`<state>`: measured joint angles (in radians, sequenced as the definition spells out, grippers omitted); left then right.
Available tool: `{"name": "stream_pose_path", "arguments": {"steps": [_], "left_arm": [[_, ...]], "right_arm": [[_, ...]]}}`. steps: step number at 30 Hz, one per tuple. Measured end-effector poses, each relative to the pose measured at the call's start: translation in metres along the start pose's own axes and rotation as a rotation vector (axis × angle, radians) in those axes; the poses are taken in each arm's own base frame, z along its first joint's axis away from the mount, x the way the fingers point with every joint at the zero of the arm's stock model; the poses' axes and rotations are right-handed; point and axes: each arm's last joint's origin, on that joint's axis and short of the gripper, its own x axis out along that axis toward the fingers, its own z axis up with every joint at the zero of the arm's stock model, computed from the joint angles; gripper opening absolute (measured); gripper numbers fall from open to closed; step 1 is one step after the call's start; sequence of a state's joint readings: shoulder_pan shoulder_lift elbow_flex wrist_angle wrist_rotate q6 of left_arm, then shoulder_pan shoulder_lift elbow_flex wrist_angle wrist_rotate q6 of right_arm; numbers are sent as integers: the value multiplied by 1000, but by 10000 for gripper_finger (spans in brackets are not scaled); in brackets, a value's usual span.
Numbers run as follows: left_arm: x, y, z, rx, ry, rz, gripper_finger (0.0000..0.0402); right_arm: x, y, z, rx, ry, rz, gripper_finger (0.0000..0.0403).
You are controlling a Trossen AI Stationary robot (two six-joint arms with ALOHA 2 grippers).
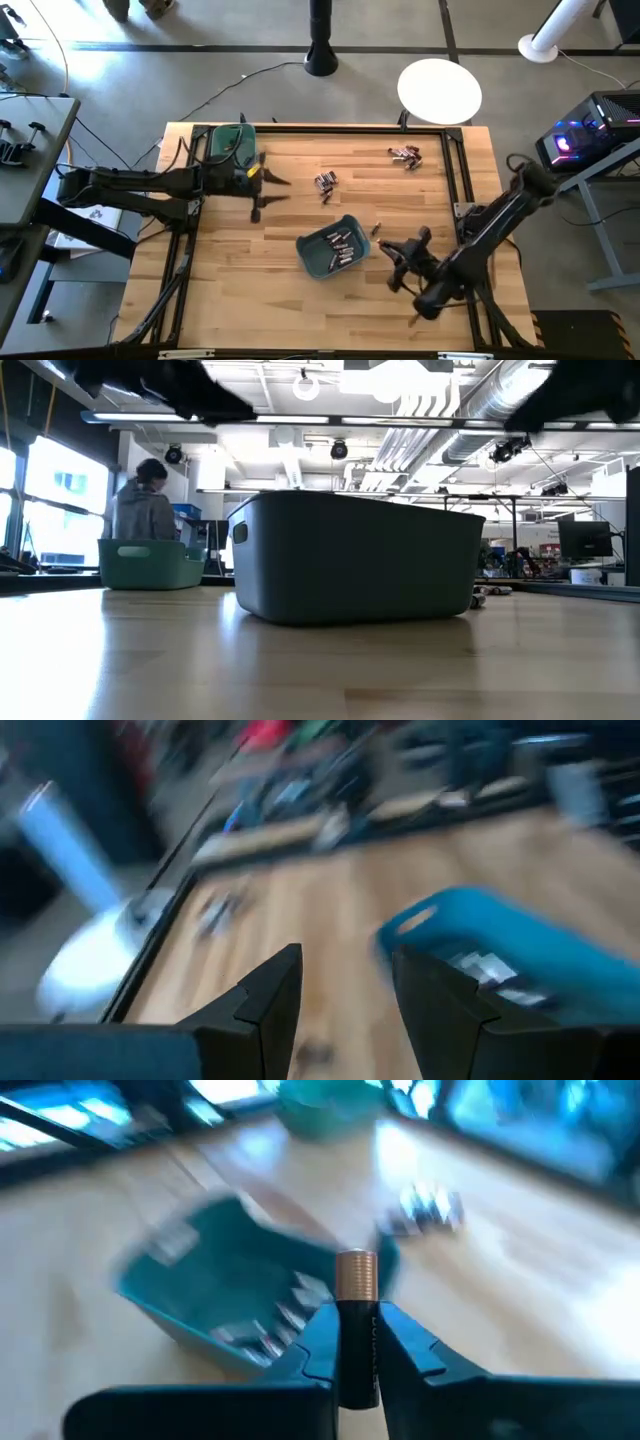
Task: Sort batteries
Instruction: Put the black battery into the green bin
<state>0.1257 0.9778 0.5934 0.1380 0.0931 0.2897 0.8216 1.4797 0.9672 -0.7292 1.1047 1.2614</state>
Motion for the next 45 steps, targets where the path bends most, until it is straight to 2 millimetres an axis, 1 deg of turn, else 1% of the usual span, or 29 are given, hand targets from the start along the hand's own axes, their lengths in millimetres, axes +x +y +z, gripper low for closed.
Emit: {"name": "stream_pose_path", "arguments": {"steps": [2,5,8,10,11,14,16,20,26,30,33,39,45], "left_arm": [[5,-5,-6,41,-132,-65,149],[10,-8,-12,35,-320,-58,149],[16,-11,-18,16,-426,-45,149],[21,-13,-19,0,-466,-77,149],[23,-15,-19,-1,-486,-120,149],[28,-23,-20,52,-552,-281,149],[30,-27,-20,74,-587,-348,149],[30,-32,-16,74,-633,-345,160],[31,-29,-8,-83,-635,-162,192],[33,-30,-2,-149,-626,-151,204],[36,-33,1,-153,-611,-172,202],[46,-40,7,-149,-565,-120,188],[52,-47,14,-120,-580,-135,161]], "right_arm": [[-4,6,13,-34,-60,54,20],[2,19,32,-98,-133,106,20],[19,33,51,-190,-170,197,20],[36,39,63,-262,-212,271,20],[45,41,69,-297,-244,300,20],[70,41,88,-371,-367,376,23],[86,38,101,-388,-457,433,24],[112,24,120,-376,-571,528,25],[137,6,129,-326,-562,561,26],[146,1,131,-295,-576,557,26],[149,1,130,-299,-570,553,26],[150,0,131,-293,-578,548,27],[148,1,131,-294,-581,559,27]]}}
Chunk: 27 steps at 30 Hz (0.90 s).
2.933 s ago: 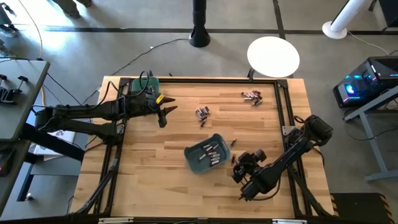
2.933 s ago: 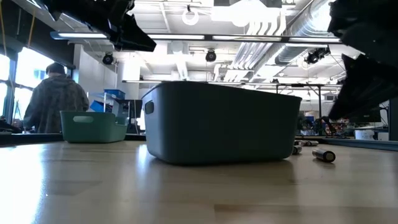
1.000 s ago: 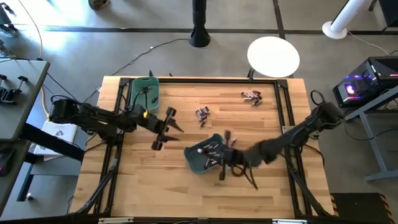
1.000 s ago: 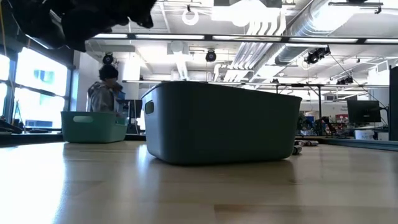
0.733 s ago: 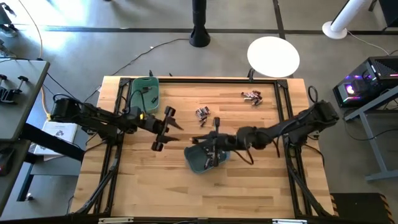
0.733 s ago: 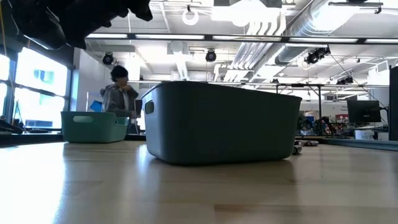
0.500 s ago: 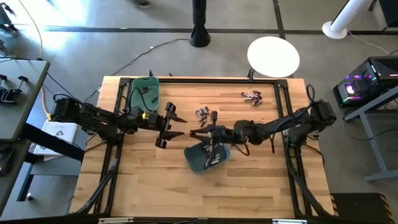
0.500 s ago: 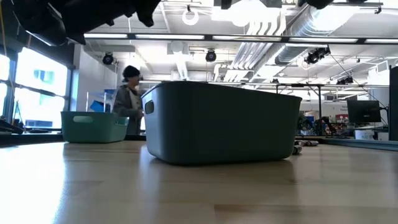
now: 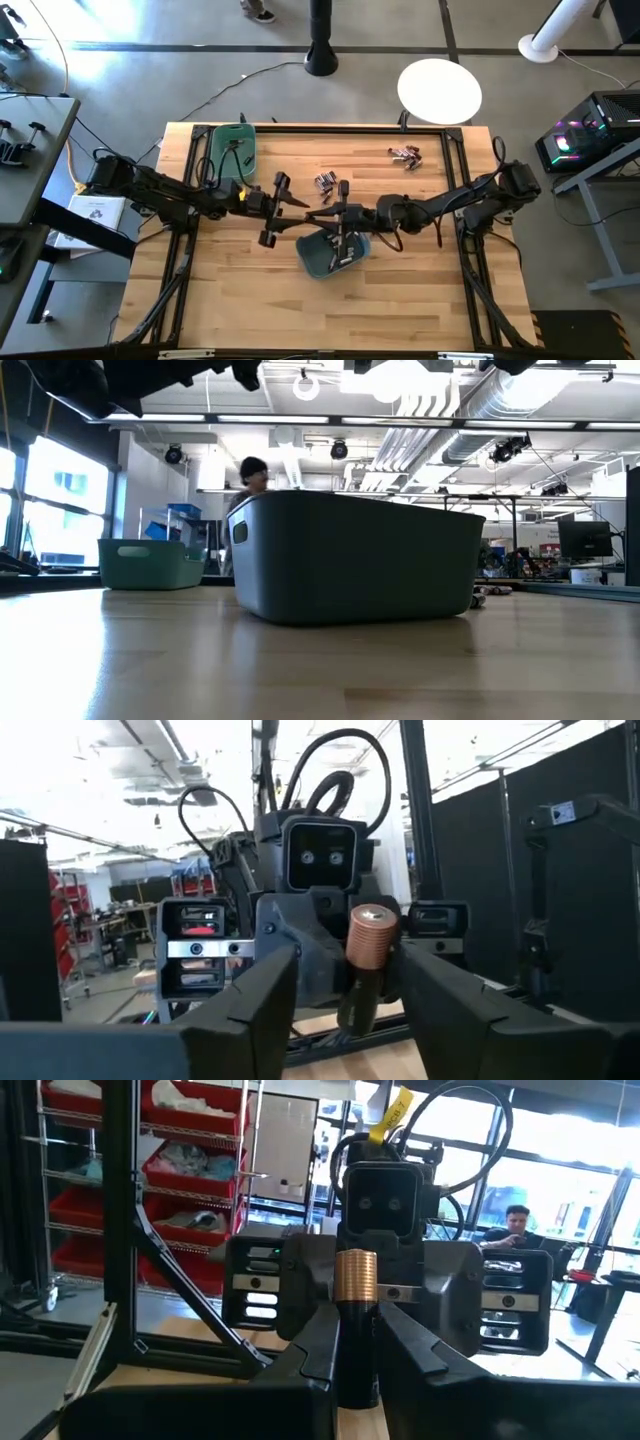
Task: Sort batteries
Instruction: Put the black battery into the green bin
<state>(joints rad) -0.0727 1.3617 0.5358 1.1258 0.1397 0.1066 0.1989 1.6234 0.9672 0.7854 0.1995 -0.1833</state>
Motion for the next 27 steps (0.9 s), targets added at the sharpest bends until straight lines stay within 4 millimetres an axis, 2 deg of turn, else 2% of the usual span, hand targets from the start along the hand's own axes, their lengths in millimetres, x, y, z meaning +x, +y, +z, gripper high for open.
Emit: {"name": "stream_pose_path", "arguments": {"steps": [6,10,20,27], "left_arm": [[0,-1,1,-6,-4,-8,129],[0,-1,1,-8,-6,-9,123],[1,0,5,-14,-35,0,179],[1,0,4,-21,-28,-4,165]], "right_arm": [[0,0,0,-1,4,-5,27],[0,0,0,-1,5,-9,27],[1,-2,-4,-6,33,-58,27],[1,-3,-1,-10,18,-75,27]]}}
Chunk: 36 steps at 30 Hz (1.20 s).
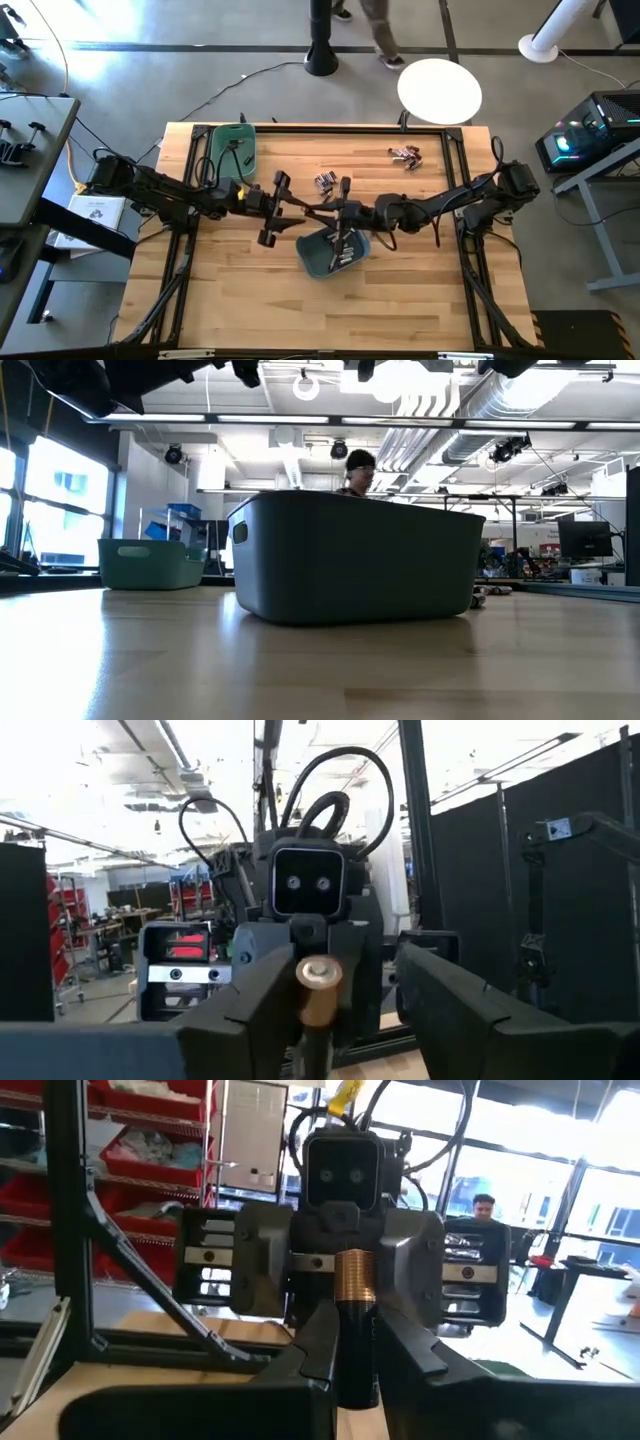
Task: Sort batteries
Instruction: Put the black battery into the green bin
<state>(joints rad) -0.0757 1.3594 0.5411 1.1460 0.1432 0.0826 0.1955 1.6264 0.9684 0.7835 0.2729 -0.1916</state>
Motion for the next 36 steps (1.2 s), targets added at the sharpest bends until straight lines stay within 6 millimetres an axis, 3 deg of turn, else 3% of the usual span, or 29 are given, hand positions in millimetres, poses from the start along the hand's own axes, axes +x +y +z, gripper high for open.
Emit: {"name": "stream_pose_path", "arguments": {"steps": [9,18,29,36], "left_arm": [[0,2,0,9,-1,22,121],[0,1,0,43,-2,12,36],[0,-3,-6,75,56,-17,34],[-3,-3,-11,88,154,44,34]], "right_arm": [[-1,2,2,-11,-21,4,27],[-1,2,3,-1,-22,8,28],[-1,3,-4,18,52,25,66],[-10,-2,-5,31,203,-54,134]]}}
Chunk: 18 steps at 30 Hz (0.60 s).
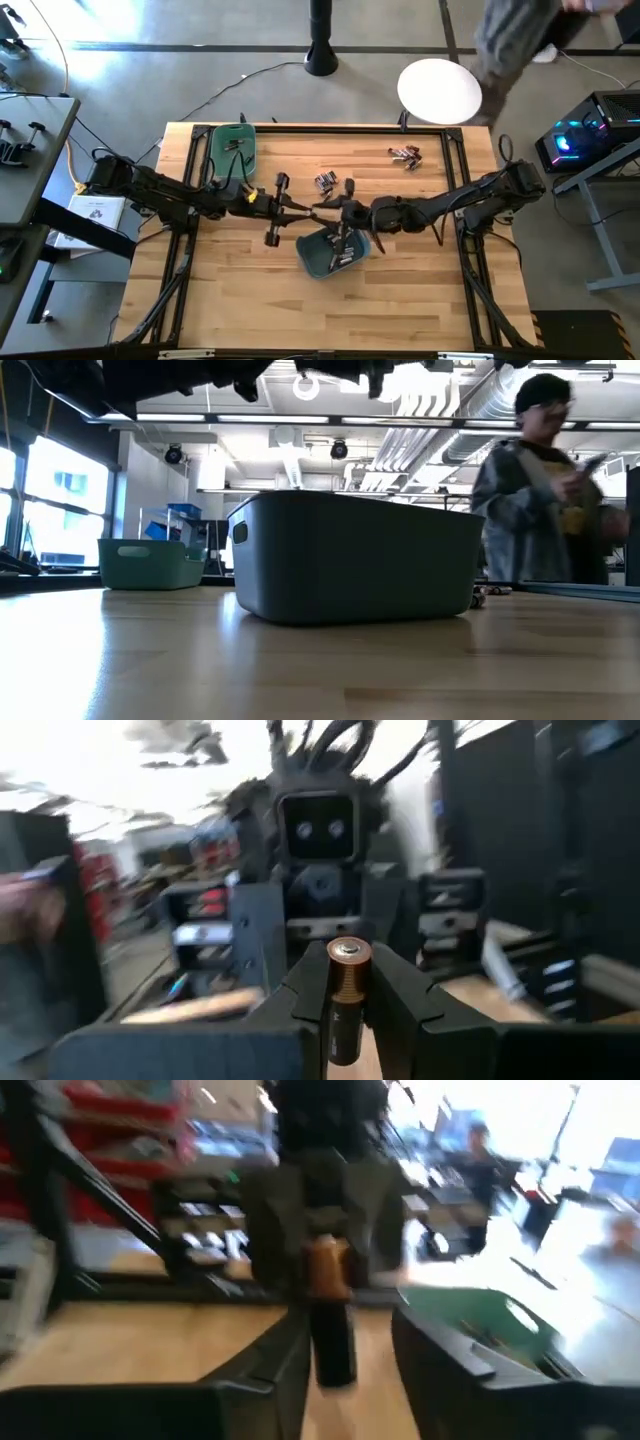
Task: Sort batteries
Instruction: Put the black battery into the green bin
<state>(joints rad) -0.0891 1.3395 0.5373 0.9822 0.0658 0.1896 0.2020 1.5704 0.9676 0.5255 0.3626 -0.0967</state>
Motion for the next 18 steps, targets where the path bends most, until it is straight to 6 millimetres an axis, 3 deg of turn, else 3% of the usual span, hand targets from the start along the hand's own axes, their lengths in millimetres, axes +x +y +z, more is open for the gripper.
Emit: {"name": "stream_pose_path", "arguments": {"steps": [6,10,14,18], "left_arm": [[-12,7,7,20,138,173,34],[-30,19,15,38,278,416,34],[-55,40,17,70,495,700,34],[-78,74,26,-46,772,881,34]], "right_arm": [[-29,-10,6,54,182,-232,166],[-44,-6,11,73,214,-263,165],[-47,4,11,55,218,-231,163],[-48,8,10,58,217,-215,163]]}}
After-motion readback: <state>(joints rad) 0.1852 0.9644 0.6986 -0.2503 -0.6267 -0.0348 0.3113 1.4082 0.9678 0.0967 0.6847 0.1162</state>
